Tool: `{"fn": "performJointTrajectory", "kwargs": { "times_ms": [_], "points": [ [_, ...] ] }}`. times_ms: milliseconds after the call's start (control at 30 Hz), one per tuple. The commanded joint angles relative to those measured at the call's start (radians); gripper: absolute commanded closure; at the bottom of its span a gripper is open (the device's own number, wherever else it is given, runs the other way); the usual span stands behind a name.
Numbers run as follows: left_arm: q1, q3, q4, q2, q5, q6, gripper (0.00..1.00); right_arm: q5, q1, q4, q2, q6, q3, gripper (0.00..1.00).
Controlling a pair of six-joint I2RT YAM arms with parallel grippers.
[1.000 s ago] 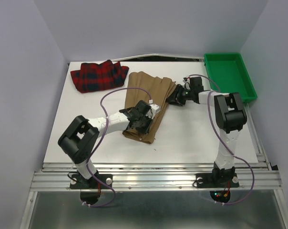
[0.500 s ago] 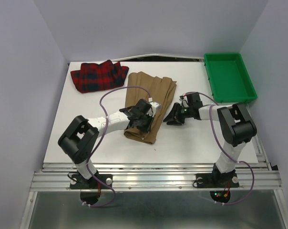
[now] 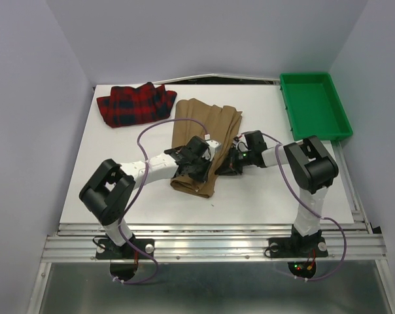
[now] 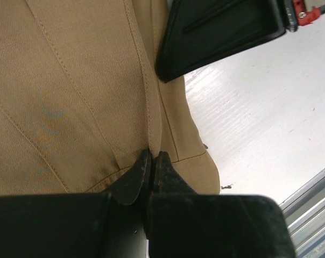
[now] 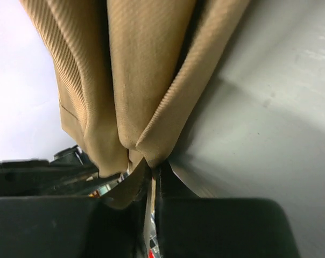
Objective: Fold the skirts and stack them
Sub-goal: Fold the skirt
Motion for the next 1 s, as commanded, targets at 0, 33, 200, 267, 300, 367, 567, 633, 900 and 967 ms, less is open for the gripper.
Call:
{"fn": "performJointTrajectory", "kwargs": {
  "times_ms": [0, 33, 200, 267, 300, 367, 567, 633, 900, 967],
  "points": [
    [-0.050, 0.031, 0.019, -0.088, 0.012, -0.006, 1.00, 0.066, 0.010, 0.015, 0.032, -0.006, 0.015, 0.99],
    [-0.058, 0.028, 0.022, -0.098, 0.009, -0.006, 1.00, 0.067, 0.010, 0.016, 0.030, -0.006, 0.015, 0.99],
    [-0.081, 0.040, 0.017, -0.086, 0.021, -0.023, 1.00, 0.073, 0.010, 0.016, 0.023, -0.003, 0.009, 0.99],
    [-0.084, 0.045, 0.020, -0.071, 0.011, -0.025, 1.00, 0.075, 0.010, 0.016, 0.018, -0.004, 0.005, 0.99],
    [-0.086, 0.048, 0.016, -0.045, 0.005, -0.023, 1.00, 0.078, 0.010, 0.016, 0.015, -0.007, 0.004, 0.99],
    [-0.086, 0.063, 0.004, -0.008, -0.009, -0.016, 1.00, 0.083, 0.010, 0.015, 0.007, -0.006, -0.001, 0.99],
    [-0.083, 0.072, 0.030, 0.047, 0.017, -0.036, 0.96, 0.089, 0.010, -0.002, -0.039, -0.007, -0.030, 0.99],
    [-0.078, 0.074, 0.040, 0.057, 0.037, -0.036, 0.89, 0.092, 0.010, -0.017, -0.059, -0.019, -0.039, 0.99],
    [-0.064, 0.028, 0.108, -0.078, 0.201, 0.023, 0.49, 0.116, 0.010, -0.143, -0.117, -0.101, -0.007, 0.87],
    [-0.063, 0.011, 0.099, -0.156, 0.232, 0.070, 0.45, 0.113, 0.010, -0.230, -0.125, -0.148, 0.036, 0.86]
  ]
}}
